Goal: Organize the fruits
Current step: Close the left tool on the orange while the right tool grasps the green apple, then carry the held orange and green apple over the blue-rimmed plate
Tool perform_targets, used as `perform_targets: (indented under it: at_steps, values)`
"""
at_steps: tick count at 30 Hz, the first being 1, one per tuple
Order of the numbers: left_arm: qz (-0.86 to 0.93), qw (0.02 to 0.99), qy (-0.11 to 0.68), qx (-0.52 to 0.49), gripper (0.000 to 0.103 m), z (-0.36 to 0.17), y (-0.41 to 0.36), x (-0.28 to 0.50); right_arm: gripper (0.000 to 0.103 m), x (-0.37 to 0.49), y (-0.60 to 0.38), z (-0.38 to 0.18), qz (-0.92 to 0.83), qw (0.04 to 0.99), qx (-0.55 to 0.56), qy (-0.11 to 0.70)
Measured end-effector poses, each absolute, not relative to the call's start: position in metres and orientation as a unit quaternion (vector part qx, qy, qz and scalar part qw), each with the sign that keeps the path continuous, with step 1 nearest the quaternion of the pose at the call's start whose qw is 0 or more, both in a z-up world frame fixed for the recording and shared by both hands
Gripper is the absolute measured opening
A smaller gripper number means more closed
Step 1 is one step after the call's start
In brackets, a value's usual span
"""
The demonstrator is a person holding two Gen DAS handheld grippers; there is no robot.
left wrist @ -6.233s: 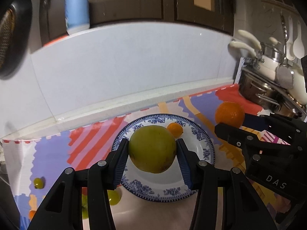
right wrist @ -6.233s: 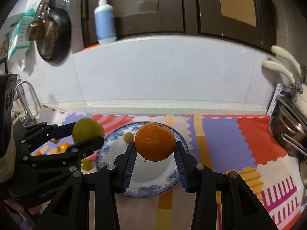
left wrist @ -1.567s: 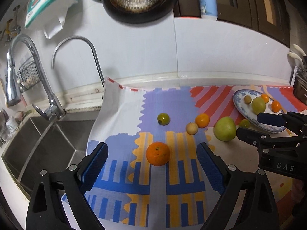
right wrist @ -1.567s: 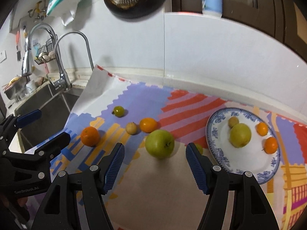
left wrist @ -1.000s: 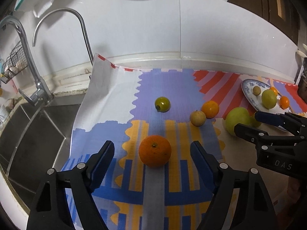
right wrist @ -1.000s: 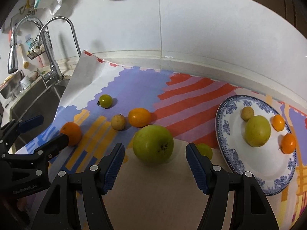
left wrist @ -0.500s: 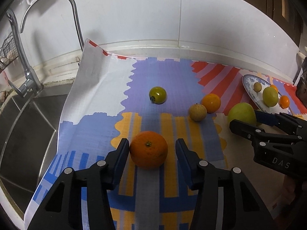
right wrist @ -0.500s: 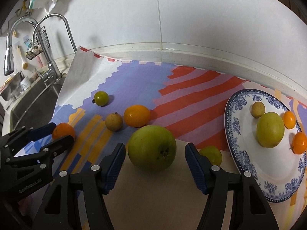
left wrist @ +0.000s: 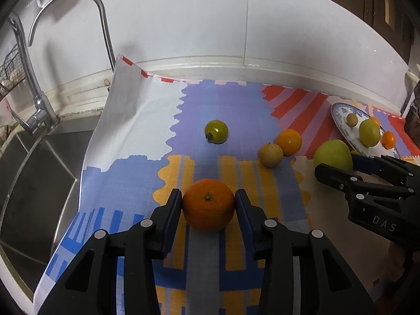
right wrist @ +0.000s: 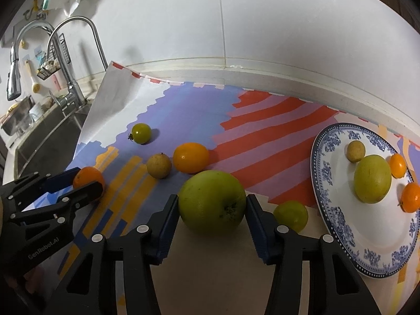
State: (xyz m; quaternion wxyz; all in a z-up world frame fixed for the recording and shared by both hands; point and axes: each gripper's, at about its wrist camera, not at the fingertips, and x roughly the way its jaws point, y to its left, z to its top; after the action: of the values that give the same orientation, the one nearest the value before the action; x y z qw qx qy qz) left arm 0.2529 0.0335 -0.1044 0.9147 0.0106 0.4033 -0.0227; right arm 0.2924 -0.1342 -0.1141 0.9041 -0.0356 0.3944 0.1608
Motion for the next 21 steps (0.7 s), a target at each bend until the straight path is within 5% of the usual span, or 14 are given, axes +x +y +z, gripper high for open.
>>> perform_targets:
  at_steps: [21]
  values:
    - [-0.065,0.943,0.327,0.019,0.041,-0.045,0.011,0.208,0.051,0.235,-0.148,-0.047,0.158,0.932,-0.025,0.326]
